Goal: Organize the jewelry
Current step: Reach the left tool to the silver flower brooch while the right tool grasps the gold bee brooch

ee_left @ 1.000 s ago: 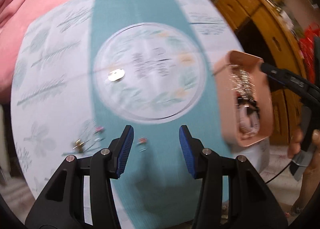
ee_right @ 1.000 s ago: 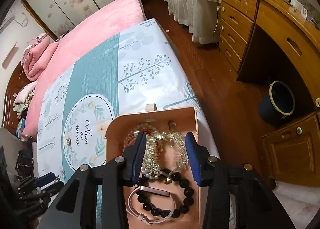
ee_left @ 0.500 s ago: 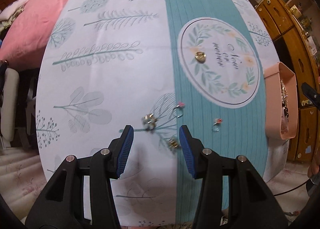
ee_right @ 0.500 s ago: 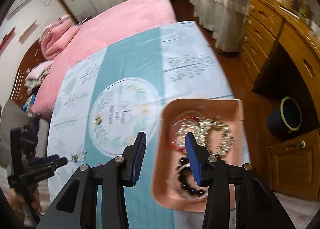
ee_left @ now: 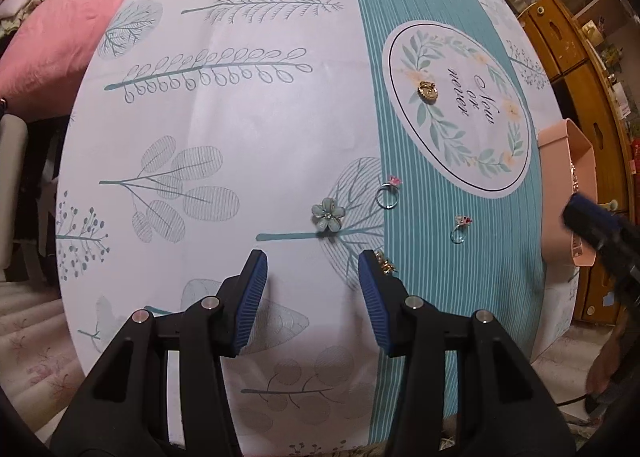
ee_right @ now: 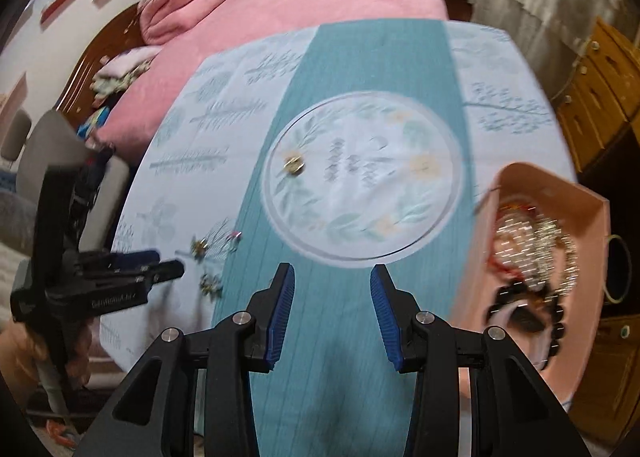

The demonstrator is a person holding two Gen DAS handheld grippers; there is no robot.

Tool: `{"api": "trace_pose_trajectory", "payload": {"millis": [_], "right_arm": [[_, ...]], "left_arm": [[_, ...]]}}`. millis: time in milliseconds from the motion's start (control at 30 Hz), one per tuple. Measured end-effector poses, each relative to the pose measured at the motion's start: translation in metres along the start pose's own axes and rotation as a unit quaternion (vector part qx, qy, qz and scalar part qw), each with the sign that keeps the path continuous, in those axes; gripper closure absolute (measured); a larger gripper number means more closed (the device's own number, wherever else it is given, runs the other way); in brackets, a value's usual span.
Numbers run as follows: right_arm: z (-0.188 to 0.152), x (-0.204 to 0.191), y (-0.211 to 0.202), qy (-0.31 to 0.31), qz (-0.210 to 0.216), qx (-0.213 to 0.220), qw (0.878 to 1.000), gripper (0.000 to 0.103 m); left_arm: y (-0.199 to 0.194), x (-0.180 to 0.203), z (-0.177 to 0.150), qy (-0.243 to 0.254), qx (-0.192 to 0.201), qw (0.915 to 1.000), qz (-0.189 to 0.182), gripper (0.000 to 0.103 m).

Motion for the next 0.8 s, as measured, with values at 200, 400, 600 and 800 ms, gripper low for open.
{"api": "trace_pose_trajectory", "payload": {"millis": [200,400,600,800], "right_arm": [[-0.017,-0.051,0.023,-0.056,0.038,-0.018,0.998,0.062],[-0.026,-0.107,0.042,-0.11,0.063,-0.018,0.992,0.062],[-0.029,-0.137,0.064,-0.135,0.055,-0.029,0.989,0.063],[-0.034,-0.158,0.078,-0.168,0.032,-0.025,0.985,0.079]], "left_arm": [[0.001,0.0,0.001,0.053,0.002,0.9986,0.004,0.059],[0.002,-0.003,0.0,0.085,-0.006,0.9964,-0.007,0.06],[0.004,-0.016,-0.001,0.085,-0.016,0.9959,-0.026,0.061],[0.003,-0.019,-0.001,0.101,-0.02,0.9938,-0.042,0.062]]}}
Point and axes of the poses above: each gripper's, at about its wrist camera, not at the fingertips, and y roughly the way its jaws point, x to its right, z to its top, the point moved 3 cm from there along y, roughly the way its jaws point, and after that the axes turned 10 degrees about -z, right-handed, at the moved point
